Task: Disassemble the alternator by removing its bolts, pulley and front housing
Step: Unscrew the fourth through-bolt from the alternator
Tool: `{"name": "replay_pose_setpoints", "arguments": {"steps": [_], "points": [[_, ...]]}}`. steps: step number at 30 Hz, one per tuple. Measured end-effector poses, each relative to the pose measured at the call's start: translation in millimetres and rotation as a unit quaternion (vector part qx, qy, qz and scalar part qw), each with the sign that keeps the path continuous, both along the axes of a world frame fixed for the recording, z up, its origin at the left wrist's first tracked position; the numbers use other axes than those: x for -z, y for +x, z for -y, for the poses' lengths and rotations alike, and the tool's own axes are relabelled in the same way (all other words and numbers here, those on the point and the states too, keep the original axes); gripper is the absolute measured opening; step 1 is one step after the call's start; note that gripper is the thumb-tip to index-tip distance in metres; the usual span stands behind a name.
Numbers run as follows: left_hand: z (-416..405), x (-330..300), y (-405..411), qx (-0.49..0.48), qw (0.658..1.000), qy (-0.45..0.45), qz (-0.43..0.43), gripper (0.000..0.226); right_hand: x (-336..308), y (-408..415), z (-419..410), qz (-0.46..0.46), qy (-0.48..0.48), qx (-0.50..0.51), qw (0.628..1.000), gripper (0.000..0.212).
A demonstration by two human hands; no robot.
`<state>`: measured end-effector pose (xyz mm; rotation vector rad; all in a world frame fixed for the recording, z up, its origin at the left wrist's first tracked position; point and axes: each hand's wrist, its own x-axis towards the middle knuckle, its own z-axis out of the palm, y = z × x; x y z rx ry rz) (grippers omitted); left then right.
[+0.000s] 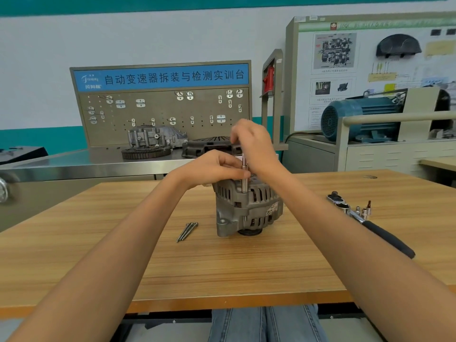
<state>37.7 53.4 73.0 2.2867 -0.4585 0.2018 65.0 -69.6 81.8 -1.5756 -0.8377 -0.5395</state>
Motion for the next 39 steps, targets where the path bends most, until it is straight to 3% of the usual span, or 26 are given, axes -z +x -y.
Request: {"name": "replay_pose_setpoints", "arguments": {"steps": [3,5,8,11,13,15,17,19,24,26,28,30,32,36,39], "points": [[0,-1,-1,0.006,1.000,-0.006,-0.003,0.008,-4,3,0,-0.115,0.135,-0.140,0.974,0.040],[-2,1,-1,0.009,1.000,-0.010,-0.007,0.007,-4,5,-2,-0.151,0.176,-0.215,0.949,0.044],[-3,1,1,0.009,1.000,-0.018,-0.004,0.010,-2,4,-6,-0.160,0.186,-0.215,0.946,0.043],[-2,2,1,0.003,1.000,-0.022,0.000,0.011,4,1,-8,-0.097,0.131,-0.089,0.983,0.034],[-1,3,2,0.004,1.000,-0.021,0.018,0.022,11,-3,-9,0.020,0.047,0.032,0.998,0.022],[0,5,4,-0.025,0.998,0.000,0.053,0.016,17,-5,-9,0.136,-0.074,0.226,0.962,0.013],[2,5,4,-0.042,0.994,0.039,0.090,0.016,21,-9,-12,0.184,-0.181,0.396,0.881,0.026],[1,5,3,-0.038,0.992,0.053,0.104,0.016,23,-16,-17,0.196,-0.214,0.452,0.843,0.039],[1,4,-3,-0.035,0.993,0.046,0.102,0.014,23,-19,-20,0.209,-0.202,0.447,0.846,0.037],[4,4,-3,-0.029,0.993,0.042,0.102,0.018,22,-15,-16,0.202,-0.181,0.424,0.864,0.033],[6,5,0,-0.036,0.994,0.043,0.089,0.015,21,-10,-11,0.191,-0.116,0.347,0.911,0.026],[6,5,2,-0.047,0.997,0.022,0.060,0.008,18,-8,-7,0.129,-0.019,0.198,0.972,0.014],[5,6,2,-0.032,0.998,-0.003,0.045,0.004,12,-8,-5,0.024,0.081,0.038,0.996,0.017],[2,4,-1,-0.006,1.000,-0.019,0.019,0.005,0,-4,-1,-0.159,0.225,-0.186,0.943,0.034],[2,2,-2,0.001,1.000,-0.019,0.007,0.011,-5,-3,-1,-0.210,0.253,-0.285,0.900,0.037]]}}
